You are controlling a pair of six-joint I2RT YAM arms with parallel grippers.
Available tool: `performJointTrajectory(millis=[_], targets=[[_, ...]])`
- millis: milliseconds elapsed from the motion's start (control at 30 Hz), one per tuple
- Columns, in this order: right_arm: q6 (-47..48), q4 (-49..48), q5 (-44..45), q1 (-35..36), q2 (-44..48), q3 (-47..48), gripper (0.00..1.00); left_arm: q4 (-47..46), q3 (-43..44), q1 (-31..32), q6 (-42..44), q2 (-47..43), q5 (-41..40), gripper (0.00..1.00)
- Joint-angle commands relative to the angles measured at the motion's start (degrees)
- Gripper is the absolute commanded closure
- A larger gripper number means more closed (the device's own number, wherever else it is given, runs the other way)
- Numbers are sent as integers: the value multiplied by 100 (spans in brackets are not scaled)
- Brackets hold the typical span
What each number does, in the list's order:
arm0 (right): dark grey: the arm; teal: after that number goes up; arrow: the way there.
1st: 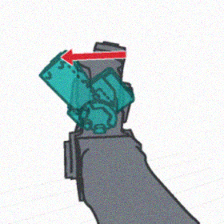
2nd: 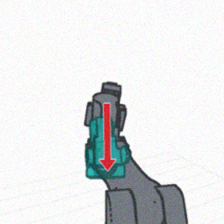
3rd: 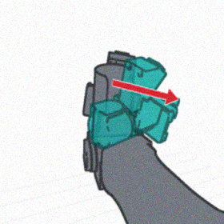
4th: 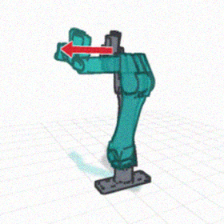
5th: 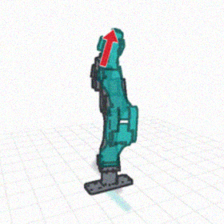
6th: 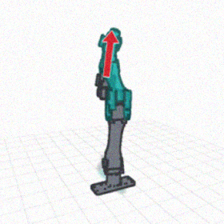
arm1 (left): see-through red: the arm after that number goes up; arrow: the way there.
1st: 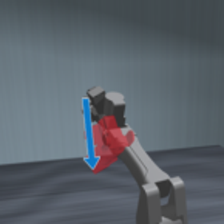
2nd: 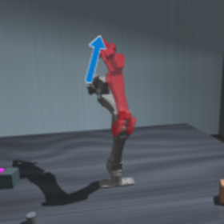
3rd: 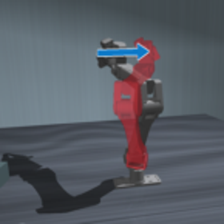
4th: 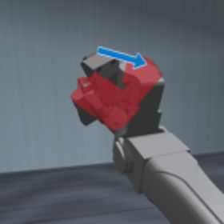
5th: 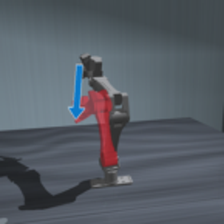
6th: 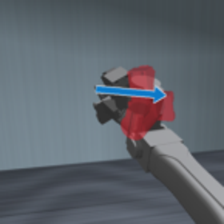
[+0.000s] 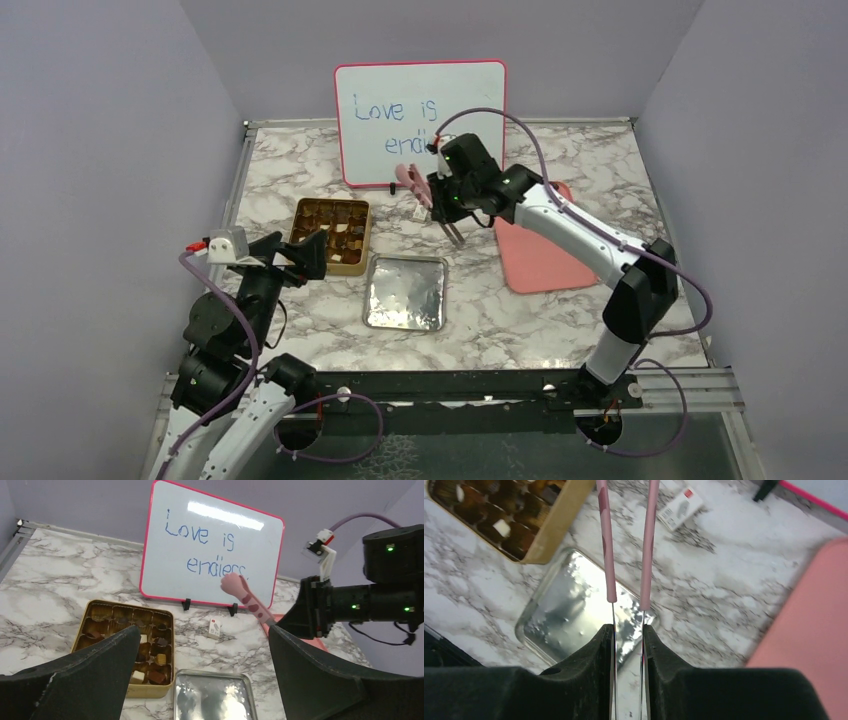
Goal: Pack the chocolate
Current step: Pick up the fake chocolate from the plate, then place the fake chocolate in the packing box.
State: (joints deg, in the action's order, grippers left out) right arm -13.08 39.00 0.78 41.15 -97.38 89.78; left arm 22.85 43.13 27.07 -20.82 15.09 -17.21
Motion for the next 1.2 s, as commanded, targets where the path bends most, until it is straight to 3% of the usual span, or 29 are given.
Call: performJointTrajectory(millis=[0, 533, 1167], targets=[[-159, -328, 246, 503, -663, 748, 73, 82, 323, -26, -257, -128, -13, 1], [259, -365, 478, 1590, -3457, 3838, 72, 256, 663, -26, -467, -233, 39, 1], [386, -1264, 142, 1774, -4373, 4230, 70, 266, 652, -21, -467, -270, 29, 1]])
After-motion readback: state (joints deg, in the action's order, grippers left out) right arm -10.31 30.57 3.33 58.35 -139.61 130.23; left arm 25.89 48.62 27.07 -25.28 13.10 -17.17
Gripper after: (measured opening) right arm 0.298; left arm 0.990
